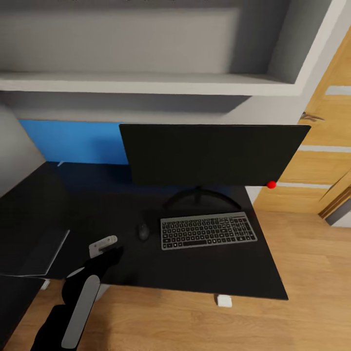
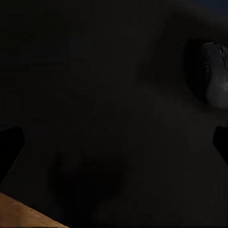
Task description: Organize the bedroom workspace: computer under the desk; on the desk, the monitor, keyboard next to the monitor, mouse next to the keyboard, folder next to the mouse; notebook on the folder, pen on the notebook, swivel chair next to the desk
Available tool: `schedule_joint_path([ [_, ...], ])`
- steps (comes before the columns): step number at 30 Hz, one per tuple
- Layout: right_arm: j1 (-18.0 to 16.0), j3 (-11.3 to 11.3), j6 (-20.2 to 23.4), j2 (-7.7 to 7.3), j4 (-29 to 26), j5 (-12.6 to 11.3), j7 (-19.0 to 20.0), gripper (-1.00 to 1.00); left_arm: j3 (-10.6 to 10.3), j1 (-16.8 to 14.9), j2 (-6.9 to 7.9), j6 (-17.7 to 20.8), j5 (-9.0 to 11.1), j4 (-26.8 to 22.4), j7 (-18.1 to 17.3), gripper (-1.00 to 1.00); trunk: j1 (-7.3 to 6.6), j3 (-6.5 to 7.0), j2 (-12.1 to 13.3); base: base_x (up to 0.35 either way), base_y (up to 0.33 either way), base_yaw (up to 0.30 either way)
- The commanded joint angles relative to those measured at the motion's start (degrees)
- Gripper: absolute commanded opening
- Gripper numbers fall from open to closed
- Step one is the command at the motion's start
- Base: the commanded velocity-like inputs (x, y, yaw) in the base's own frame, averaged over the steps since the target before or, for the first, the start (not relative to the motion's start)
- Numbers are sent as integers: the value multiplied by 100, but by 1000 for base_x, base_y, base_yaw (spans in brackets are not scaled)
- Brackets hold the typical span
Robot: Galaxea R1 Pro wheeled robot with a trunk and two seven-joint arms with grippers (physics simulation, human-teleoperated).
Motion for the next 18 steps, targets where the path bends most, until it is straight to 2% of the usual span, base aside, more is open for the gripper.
schedule_joint_path([
  [1,-8,-48,-40,8,-10,51,39,100,-6,-6,0,11,59,-5,58,100,0,-3,-5,-64,-61,271],
  [2,-10,-44,-22,26,-2,51,17,100,-4,-5,-1,9,59,-5,57,100,0,2,-5,-41,-39,248],
  [4,-16,-31,160,175,-27,48,-153,100,-5,-5,-3,7,59,-5,57,100,0,14,-5,-17,-16,196],
  [6,-14,-9,252,226,-39,46,-235,100,-7,-5,-7,7,59,-5,57,100,0,28,-5,-7,-7,171],
  [18,-14,20,268,256,-48,45,-282,100,-9,-5,-6,7,59,-5,49,100,0,116,-5,-1,-1,155],
])
